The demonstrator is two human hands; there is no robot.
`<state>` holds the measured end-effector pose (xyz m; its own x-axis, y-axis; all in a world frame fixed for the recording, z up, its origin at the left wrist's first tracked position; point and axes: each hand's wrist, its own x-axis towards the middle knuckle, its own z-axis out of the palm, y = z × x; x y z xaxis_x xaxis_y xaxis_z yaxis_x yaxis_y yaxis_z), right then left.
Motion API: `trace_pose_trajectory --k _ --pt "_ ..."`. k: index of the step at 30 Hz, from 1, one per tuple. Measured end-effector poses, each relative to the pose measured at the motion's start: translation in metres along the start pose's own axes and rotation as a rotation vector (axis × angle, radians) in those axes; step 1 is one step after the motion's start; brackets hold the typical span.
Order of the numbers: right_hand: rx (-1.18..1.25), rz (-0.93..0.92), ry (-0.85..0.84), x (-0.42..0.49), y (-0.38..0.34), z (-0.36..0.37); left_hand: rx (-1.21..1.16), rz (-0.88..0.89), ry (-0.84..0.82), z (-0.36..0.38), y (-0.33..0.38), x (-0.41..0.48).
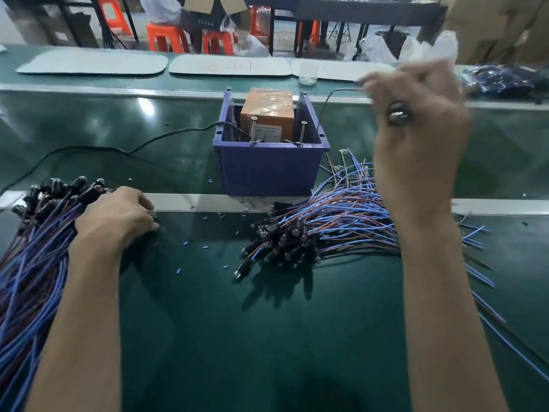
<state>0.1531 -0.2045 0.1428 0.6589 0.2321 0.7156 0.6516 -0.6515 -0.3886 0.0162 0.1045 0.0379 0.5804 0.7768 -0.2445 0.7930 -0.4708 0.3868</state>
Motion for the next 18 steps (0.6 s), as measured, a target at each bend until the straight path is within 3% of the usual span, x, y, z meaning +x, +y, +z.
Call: trace_pose_trajectory --k 2,4,6,9,18 --pt "-0.013 0.011 -0.242 -0.016 -0.014 0.008 0.025 -0.001 -0.018 0.001 0.002 -0.002" --pt "-0.083 0.067 -0.700 -0.031 -0.013 0.019 0.054 0.001 -0.013 0.002 0.004 -0.004" --pt "-0.119 0.137 -0.937 -0.030 -0.009 0.022 0.069 0.008 -0.011 0.001 0.007 -0.005" --pt "-0.139 0.148 -1.054 -0.040 -0.011 0.030 0.068 0.020 -0.032 0.000 0.009 -0.007" --pt "-0.016 0.227 -0.941 -0.038 0.002 0.037 0.024 0.103 -0.038 -0.007 0.025 -0.022"
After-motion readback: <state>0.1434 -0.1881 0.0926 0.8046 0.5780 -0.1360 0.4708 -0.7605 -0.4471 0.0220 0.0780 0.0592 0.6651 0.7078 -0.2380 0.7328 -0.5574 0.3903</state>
